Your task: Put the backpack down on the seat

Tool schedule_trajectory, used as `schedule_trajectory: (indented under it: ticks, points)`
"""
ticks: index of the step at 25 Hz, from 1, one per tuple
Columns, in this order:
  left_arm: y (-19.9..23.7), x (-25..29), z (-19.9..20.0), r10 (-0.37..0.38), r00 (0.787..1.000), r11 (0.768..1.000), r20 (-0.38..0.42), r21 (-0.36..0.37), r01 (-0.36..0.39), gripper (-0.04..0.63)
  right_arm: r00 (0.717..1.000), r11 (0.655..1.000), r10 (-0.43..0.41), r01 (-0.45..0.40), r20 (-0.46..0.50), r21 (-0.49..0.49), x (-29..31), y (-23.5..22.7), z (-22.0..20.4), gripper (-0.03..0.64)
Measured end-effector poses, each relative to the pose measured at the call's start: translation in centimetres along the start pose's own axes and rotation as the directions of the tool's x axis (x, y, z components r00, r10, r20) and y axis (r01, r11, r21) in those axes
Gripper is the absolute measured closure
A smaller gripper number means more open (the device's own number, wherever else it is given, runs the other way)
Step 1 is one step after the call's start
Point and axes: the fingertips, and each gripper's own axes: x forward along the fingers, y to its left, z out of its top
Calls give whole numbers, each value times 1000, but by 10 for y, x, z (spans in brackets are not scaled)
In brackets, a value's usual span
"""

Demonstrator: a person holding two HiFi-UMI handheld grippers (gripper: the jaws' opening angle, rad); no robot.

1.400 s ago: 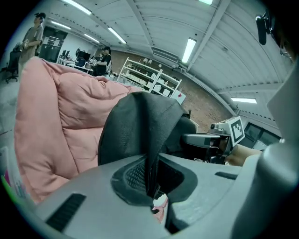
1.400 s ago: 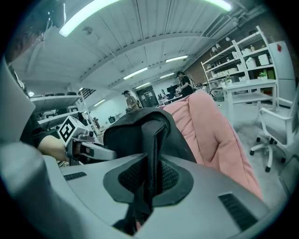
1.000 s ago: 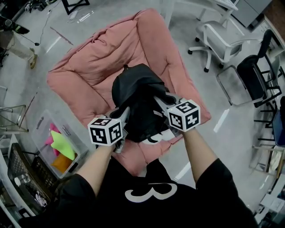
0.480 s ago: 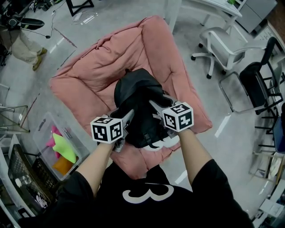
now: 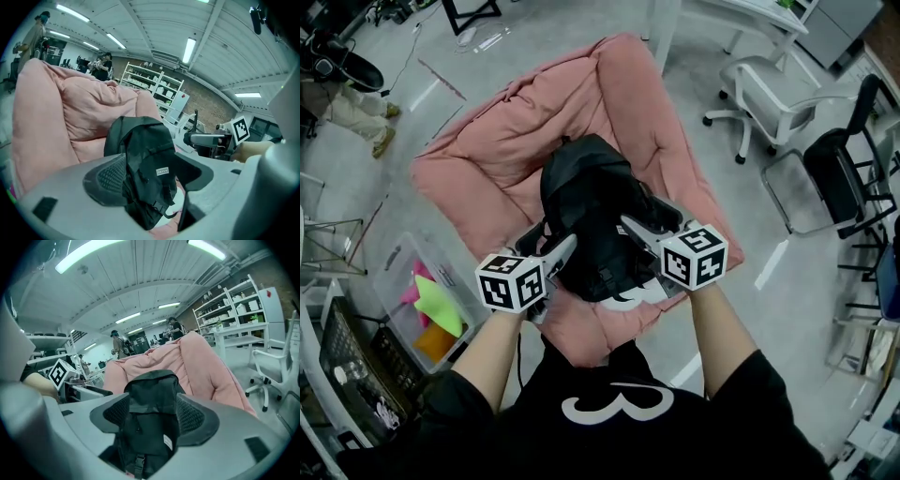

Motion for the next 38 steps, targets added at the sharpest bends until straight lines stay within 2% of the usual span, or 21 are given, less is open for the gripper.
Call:
schedule_trajectory:
  ticks: [5,9,12,13,14,17,21,26,34,38]
  points:
    - [-43,-30,-10,-51,999,998,-13,43,52,293,999,1000,26,-25,-37,19,-44,22,-10,325]
    - [-83,-55,-16,-97,995,995,-5,25,98,308,985,984,175,-174,-6,30,-79,67,-7,335]
    - [-120,-82,-4,-160,985,987,59,25,159,350,963,963,266,-264,39,-53,-118,102,8,370]
    - [-131,-92,1,-171,982,985,80,33,169,354,957,957,284,-280,50,-77,-131,110,15,407]
    - [-141,-102,6,-176,979,984,101,41,172,383,953,952,298,-292,59,-89,-142,116,22,447]
    - [-168,-134,21,-205,964,978,167,66,197,571,943,946,318,-311,93,-89,-165,131,35,525]
    - [-194,-164,37,-251,940,968,230,85,238,588,928,935,350,-339,130,-101,-182,152,50,605]
    - [-206,-180,48,-265,925,964,271,96,248,589,905,919,394,-381,163,-103,-198,168,62,612]
    - [-212,-165,44,-272,933,960,235,133,247,589,906,923,383,-367,178,-120,-197,162,66,612]
    - [-208,-155,45,-264,940,960,215,150,235,589,916,931,362,-345,173,-121,-192,150,63,612]
